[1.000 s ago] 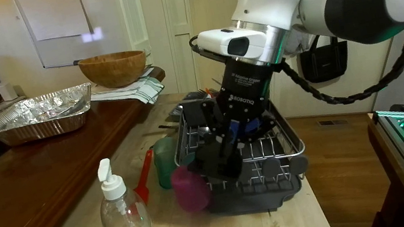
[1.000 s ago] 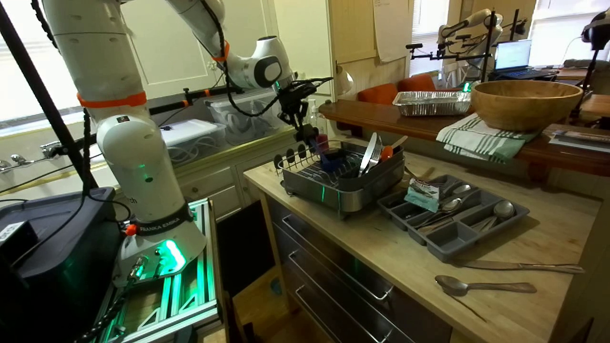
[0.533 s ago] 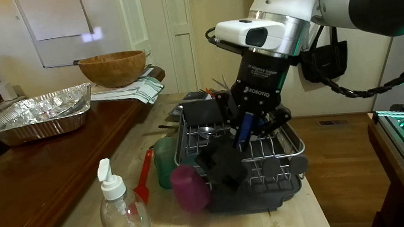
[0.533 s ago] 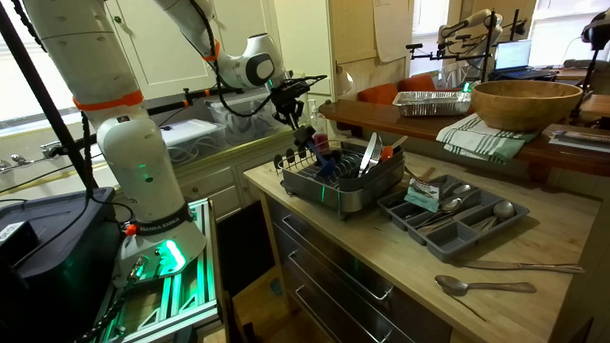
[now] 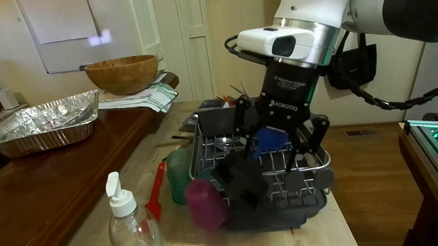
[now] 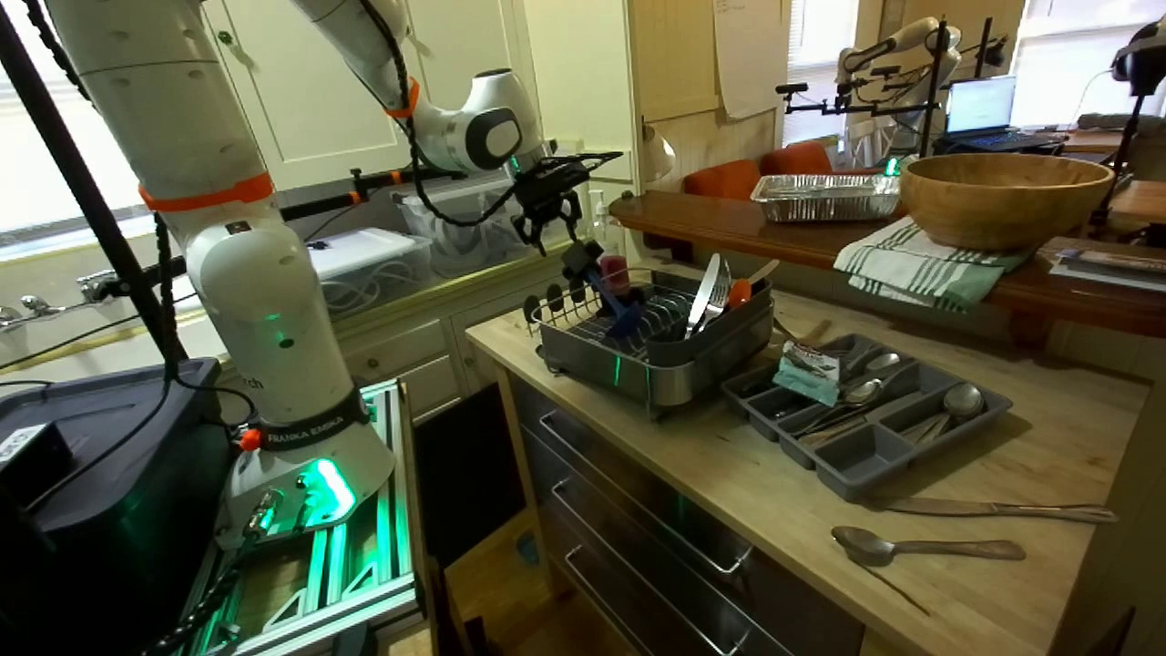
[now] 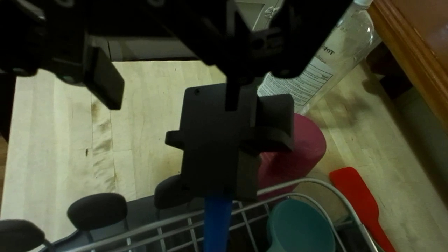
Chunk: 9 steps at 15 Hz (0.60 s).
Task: Move the blue serving spoon to the next tray
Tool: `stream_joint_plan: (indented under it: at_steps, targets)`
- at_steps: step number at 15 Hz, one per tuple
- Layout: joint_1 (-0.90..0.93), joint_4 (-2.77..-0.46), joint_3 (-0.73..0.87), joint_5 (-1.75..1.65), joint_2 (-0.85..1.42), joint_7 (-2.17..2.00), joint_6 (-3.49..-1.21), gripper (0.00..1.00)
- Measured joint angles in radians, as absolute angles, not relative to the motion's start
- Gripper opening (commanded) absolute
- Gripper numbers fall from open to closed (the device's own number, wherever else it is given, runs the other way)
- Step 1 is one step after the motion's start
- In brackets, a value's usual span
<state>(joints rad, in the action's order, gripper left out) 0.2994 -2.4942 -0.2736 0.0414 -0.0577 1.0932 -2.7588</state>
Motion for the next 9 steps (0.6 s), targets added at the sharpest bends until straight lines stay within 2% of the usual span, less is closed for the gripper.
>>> stream_joint_plan:
  at_steps: [9]
  targets:
    - [0.293,-2.483,-0.274,-0.104,-0.025,0.875,-2.761,1.0]
